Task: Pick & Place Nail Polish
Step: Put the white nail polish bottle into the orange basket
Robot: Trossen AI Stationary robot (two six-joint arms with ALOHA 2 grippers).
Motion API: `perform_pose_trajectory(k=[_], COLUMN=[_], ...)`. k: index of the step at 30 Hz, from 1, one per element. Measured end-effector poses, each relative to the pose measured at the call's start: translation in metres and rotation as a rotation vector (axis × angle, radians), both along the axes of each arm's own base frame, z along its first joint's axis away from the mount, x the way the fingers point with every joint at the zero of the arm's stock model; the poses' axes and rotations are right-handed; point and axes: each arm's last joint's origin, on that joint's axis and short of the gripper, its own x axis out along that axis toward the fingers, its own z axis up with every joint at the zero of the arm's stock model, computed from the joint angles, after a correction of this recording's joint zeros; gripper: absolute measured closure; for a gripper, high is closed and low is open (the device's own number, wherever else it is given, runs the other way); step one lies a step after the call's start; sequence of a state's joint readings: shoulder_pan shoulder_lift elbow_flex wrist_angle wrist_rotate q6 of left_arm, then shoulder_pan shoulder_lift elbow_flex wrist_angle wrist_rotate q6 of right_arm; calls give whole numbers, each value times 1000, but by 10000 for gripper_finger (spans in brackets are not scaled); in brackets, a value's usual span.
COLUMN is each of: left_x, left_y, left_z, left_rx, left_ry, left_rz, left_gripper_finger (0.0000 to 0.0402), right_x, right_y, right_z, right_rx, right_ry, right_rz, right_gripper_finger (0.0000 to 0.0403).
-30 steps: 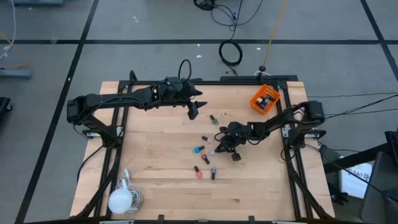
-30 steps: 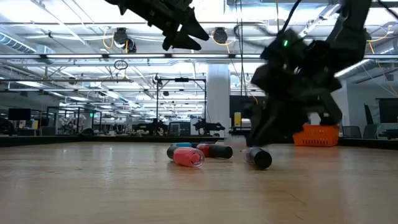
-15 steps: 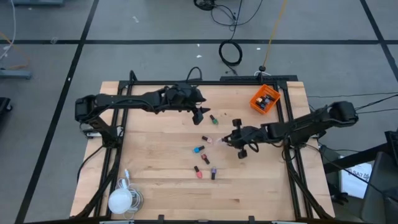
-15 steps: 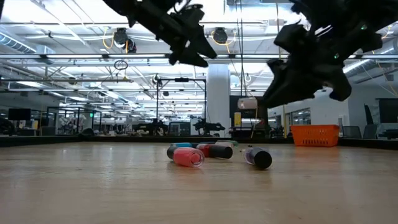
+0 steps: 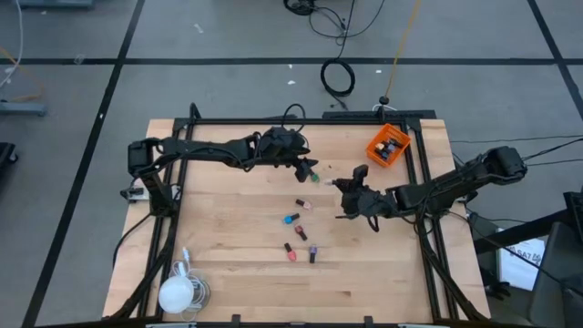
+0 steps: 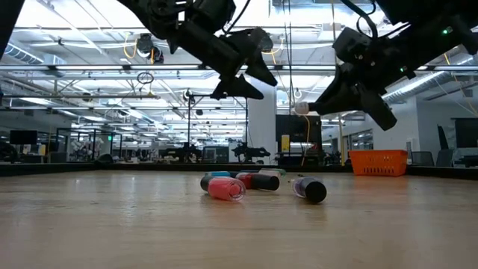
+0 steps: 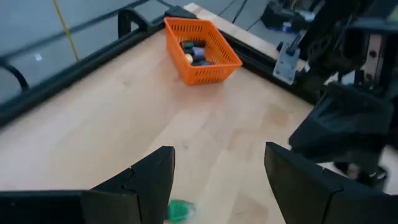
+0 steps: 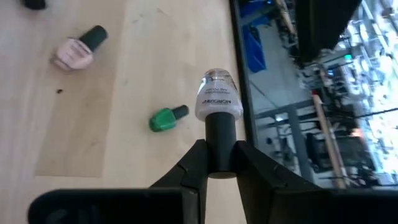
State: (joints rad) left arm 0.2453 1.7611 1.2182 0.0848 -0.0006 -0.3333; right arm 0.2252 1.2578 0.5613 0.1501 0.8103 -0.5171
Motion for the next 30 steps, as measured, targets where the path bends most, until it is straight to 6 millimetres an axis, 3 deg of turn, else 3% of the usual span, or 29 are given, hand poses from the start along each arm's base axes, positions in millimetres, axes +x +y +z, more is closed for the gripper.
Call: perform_pose_trajectory(k=[4,13,22,30], left_x=[1,8,13,14], left_y=[0,-13,-34,-40], left_z=[2,14,19,19], left_rx=[-135,-264,-209,-198], left_ry=[-56,-195,-237,-235], left_rz=[27,-124,-187,-189], left_gripper_finger=[158,158,158,158], right_x=[0,2,7,9], right_y=[-1,1,13,16], right_z=[1,6,21,30], right_rx=[-25,-50,-71,-112], right_ry=[-2,-55,-191,-249], right_rz=[-30,-47,20,22], right_gripper_finger=[355,355,355,355])
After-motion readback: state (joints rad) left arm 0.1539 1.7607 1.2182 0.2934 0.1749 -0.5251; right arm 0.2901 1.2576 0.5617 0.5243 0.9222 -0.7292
